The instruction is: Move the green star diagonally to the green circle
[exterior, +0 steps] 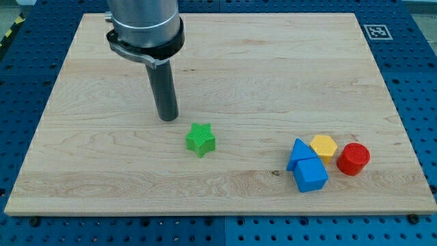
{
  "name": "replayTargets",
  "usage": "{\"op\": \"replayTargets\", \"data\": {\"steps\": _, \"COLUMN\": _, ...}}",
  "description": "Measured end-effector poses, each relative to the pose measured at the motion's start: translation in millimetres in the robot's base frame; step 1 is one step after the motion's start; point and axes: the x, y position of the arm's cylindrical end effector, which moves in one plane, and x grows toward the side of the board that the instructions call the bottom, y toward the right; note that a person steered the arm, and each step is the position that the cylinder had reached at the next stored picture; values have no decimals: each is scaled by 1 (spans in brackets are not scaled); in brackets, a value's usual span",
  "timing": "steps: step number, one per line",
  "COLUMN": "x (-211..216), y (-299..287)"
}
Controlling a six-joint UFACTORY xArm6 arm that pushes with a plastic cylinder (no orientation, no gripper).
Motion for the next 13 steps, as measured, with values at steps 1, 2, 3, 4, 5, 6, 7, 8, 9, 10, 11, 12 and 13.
{"op": "replayTargets", "data": {"steps": 1, "x": 0, "y": 0}}
{"op": "replayTargets", "data": {"steps": 2, "x": 0, "y": 0}}
{"op": "replayTargets", "data": {"steps": 3, "x": 15, "y": 0}}
{"op": "replayTargets", "data": {"steps": 4, "x": 41, "y": 5}}
{"op": "replayTargets", "data": {"steps": 5, "x": 69, "y": 23}}
{"op": "replayTargets", "data": {"steps": 6, "x": 96, "y": 40}}
{"op": "replayTargets", "data": {"steps": 7, "x": 97, "y": 66}}
{"op": "replayTargets", "data": {"steps": 8, "x": 46, "y": 79}}
{"op": "replayTargets", "data": {"steps": 9, "x": -17, "y": 62}}
{"op": "replayTargets", "data": {"steps": 10, "x": -33, "y": 55}}
{"op": "replayTargets", "data": {"steps": 11, "x": -21, "y": 76}}
{"op": "replayTargets", "data": {"steps": 12, "x": -46, "y": 95}}
{"op": "replayTargets", "data": {"steps": 13, "x": -74, "y": 62}}
